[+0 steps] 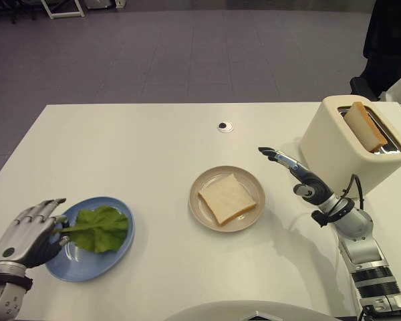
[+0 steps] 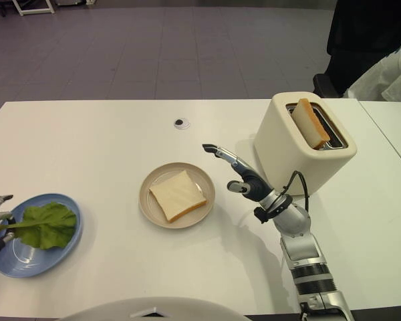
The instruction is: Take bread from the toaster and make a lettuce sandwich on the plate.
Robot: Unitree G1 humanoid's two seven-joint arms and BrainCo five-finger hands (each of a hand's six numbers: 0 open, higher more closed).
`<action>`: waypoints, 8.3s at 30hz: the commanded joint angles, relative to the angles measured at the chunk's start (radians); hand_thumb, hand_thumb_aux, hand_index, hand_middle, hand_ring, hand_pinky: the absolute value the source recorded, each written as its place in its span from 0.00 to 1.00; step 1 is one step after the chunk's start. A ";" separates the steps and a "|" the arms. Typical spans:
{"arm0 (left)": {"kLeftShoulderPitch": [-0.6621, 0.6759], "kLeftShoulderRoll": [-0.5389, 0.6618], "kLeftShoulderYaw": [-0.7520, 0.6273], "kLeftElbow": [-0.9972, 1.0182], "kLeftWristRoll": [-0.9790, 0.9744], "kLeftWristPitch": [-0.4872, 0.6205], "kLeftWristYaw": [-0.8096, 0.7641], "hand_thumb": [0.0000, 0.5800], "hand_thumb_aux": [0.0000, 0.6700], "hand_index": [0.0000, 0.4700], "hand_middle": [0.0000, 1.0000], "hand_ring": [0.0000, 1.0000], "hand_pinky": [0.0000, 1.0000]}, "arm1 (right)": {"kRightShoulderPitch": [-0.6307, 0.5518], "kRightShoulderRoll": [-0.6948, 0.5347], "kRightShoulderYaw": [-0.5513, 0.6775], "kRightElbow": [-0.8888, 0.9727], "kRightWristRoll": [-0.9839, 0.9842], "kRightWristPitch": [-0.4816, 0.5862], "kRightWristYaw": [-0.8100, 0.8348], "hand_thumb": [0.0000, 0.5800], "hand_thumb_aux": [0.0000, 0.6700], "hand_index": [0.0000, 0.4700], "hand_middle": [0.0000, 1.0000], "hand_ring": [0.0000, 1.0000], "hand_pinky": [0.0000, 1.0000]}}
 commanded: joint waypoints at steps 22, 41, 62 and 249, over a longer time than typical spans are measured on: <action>-0.555 -0.123 -0.406 -0.144 -0.315 0.086 -0.364 1.00 1.00 1.00 0.00 0.00 0.00 | -0.059 0.034 -0.030 0.072 -0.031 -0.001 -0.012 0.00 0.00 0.00 0.00 0.00 0.00; -0.953 -0.371 -0.782 0.288 -0.214 0.112 -0.338 1.00 1.00 1.00 0.00 0.00 0.00 | -0.091 0.048 -0.019 0.132 -0.044 -0.025 -0.006 0.00 0.00 0.00 0.00 0.00 0.00; -1.003 -0.392 -0.848 0.379 -0.153 0.086 -0.260 0.00 0.00 0.00 0.00 0.00 0.00 | -0.107 0.060 -0.013 0.149 -0.060 -0.039 0.004 0.00 0.00 0.00 0.00 0.00 0.00; -0.476 -0.533 -0.591 -0.027 -0.797 -0.195 -0.297 0.00 0.00 0.00 0.00 0.00 0.00 | -0.005 0.169 -0.171 0.141 0.293 0.077 -0.036 0.00 0.00 0.00 0.00 0.00 0.00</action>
